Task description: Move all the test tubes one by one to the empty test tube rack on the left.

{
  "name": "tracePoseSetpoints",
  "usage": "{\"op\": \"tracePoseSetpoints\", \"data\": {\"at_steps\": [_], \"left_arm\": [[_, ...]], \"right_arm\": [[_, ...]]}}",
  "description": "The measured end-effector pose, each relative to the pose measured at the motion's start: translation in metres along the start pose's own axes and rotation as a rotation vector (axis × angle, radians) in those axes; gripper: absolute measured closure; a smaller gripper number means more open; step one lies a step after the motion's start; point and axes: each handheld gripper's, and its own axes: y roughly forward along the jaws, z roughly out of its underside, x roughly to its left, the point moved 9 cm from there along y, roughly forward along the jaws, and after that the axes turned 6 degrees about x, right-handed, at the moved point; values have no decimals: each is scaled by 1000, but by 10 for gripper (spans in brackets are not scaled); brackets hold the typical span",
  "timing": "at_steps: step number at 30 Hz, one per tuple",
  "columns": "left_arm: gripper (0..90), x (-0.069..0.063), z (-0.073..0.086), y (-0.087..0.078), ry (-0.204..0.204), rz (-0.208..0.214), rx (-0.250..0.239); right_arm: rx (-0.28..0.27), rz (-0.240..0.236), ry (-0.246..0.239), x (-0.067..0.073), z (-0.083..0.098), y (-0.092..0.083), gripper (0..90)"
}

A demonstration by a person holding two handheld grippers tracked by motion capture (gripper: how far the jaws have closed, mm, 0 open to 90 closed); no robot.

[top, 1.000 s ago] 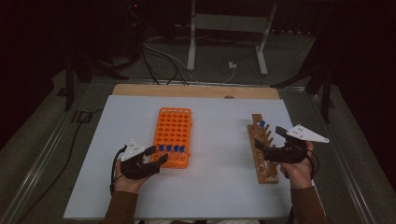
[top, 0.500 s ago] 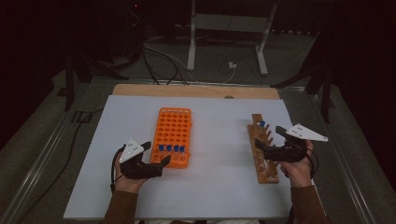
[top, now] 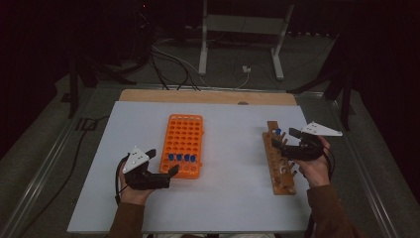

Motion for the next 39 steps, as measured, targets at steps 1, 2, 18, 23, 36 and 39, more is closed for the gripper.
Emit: {"op": "tracePoseSetpoints", "data": {"at_steps": [1,2,18,23,36,39], "left_arm": [[6,1,0,0,-4,-5,-2],[6,2,0,-1,-7,-5,-5],[6,7,-1,-3,-24,-25,-13],[6,7,-1,-3,-27,-25,-14],[6,8,0,-3,-25,-27,-9],[6,8,0,-2,-25,-27,-7]], "right_arm": [[8,-2,7,-3,0,3,198],[16,-8,12,-5,1,7,247],[63,60,-25,-19,13,37,698],[69,72,-27,-20,16,40,740],[66,94,-45,-20,15,37,769],[60,92,-48,-18,13,35,769]]}}
